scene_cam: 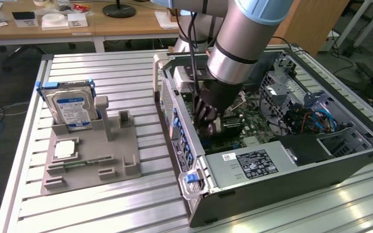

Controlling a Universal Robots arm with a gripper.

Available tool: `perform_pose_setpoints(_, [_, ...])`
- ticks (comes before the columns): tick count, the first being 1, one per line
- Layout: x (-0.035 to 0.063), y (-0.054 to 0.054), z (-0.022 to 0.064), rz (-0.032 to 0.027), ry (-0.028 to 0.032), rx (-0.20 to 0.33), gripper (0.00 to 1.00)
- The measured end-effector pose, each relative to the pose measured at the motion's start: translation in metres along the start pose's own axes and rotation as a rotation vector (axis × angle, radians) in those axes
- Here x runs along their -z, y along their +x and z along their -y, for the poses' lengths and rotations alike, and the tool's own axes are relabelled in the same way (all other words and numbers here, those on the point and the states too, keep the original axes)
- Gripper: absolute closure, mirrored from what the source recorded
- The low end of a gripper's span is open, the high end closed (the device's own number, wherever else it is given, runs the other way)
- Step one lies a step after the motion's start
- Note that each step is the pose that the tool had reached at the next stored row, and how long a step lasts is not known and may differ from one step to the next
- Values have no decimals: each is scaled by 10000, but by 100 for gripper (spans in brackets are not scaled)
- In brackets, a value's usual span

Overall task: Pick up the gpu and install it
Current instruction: 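Press down on the gpu until it lock into place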

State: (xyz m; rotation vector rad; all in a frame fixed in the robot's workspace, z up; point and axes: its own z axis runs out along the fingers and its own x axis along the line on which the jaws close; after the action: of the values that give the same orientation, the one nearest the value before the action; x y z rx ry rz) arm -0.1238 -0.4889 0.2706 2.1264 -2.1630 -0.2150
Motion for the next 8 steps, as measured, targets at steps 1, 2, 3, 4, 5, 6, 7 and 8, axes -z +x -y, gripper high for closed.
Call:
perform_pose_setpoints(1, [-7,0,1,-7,-4,2,89])
perform_pose_setpoints(2, [-10,0,2,-12,-5,5,89])
perform_pose_setpoints(3, [-12,-2,3,-15,-5,6,89])
perform_pose_setpoints(4, [-13,-6,3,-18,-5,7,89])
perform_pose_setpoints(5, [-14,-19,3,-20,-5,7,89])
perform_pose_setpoints(6, [-15,-37,3,-28,-6,7,89])
perform_pose_setpoints(7, [-16,-55,3,-33,-5,9,89])
perform_pose_setpoints(8, [-16,-67,2,-36,-5,10,89])
